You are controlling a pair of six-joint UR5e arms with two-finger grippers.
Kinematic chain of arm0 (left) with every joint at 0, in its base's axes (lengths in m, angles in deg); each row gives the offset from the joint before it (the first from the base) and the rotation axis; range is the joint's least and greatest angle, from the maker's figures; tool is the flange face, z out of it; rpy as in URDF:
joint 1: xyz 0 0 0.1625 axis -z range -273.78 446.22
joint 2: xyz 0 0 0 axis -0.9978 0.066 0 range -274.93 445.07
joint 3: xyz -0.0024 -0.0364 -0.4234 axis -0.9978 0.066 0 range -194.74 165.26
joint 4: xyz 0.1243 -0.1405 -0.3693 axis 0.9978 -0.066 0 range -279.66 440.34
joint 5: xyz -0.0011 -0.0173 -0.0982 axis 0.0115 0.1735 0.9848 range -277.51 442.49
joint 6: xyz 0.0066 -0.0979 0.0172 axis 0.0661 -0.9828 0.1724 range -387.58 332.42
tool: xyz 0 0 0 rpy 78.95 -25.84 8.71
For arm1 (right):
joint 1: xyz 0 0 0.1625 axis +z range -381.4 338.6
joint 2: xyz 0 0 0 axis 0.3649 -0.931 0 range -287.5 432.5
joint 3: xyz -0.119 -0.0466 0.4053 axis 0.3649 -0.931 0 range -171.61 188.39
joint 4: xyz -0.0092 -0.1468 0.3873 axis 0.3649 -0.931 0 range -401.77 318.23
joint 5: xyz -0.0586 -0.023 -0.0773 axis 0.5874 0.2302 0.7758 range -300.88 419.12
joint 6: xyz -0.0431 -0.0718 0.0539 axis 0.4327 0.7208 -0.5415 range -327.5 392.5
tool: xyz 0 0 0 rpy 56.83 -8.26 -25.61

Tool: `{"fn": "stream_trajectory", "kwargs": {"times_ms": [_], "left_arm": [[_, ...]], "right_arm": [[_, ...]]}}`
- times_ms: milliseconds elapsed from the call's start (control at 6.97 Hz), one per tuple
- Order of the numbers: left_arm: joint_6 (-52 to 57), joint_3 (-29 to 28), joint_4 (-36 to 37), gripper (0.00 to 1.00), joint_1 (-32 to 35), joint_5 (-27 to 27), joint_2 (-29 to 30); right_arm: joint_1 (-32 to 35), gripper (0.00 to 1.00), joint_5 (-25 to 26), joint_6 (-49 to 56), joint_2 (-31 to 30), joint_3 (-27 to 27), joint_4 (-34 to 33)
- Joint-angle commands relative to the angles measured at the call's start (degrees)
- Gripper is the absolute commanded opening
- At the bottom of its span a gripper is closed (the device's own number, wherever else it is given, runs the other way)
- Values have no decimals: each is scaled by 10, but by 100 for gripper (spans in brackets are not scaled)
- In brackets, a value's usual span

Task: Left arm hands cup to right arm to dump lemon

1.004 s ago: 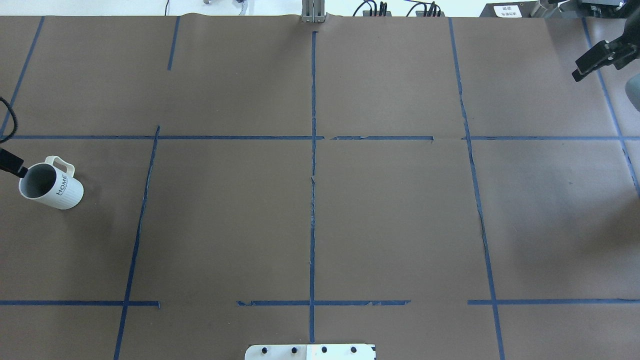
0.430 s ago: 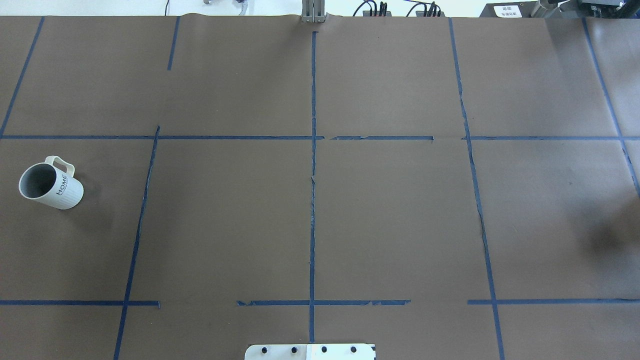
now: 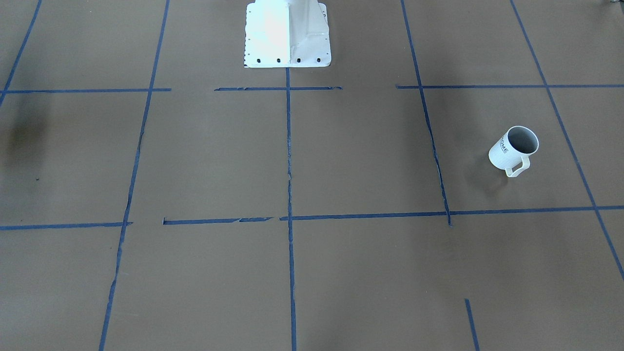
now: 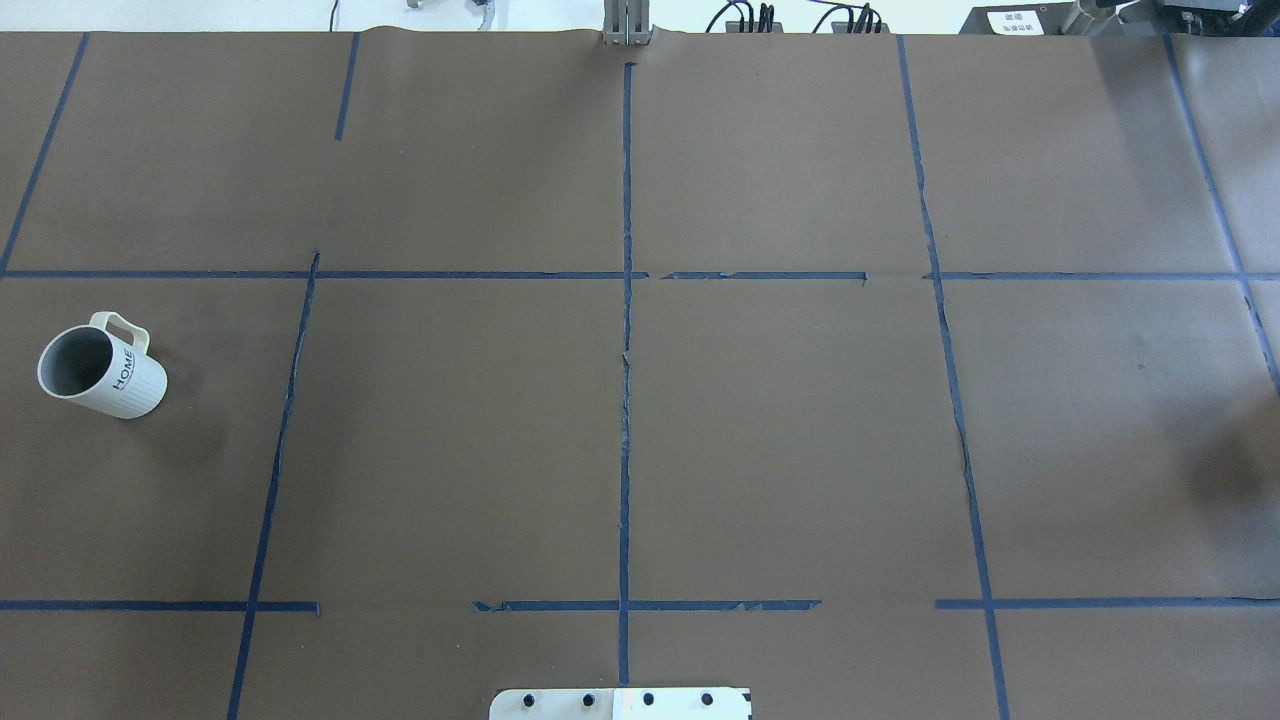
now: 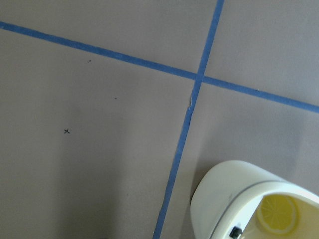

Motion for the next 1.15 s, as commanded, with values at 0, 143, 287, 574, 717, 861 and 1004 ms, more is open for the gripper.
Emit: {"fn": "stream_trajectory", "kwargs": {"times_ms": [0, 143, 287, 574, 717, 861, 1004], "left_arm": [[-1, -4, 1, 100, 2, 10, -9], [0, -14, 1, 100, 2, 20, -10], [-3, -14, 2, 100, 2, 19, -15], [-2, -5, 5, 100, 2, 14, -26], [-2, -3, 3, 100, 2, 14, -27], [-1, -2, 3, 100, 2, 14, -28], [0, -2, 3, 100, 2, 14, -28]], "right_arm": [[5, 100, -8, -13, -25, 18, 2], [4, 100, -8, -14, -24, 18, 2], [4, 100, -8, -14, -25, 18, 2], [5, 100, -7, -14, -27, 17, 2], [5, 100, -7, -14, -33, 18, 2], [6, 100, -7, -14, -33, 18, 2], [6, 100, -7, -14, -33, 18, 2]]}}
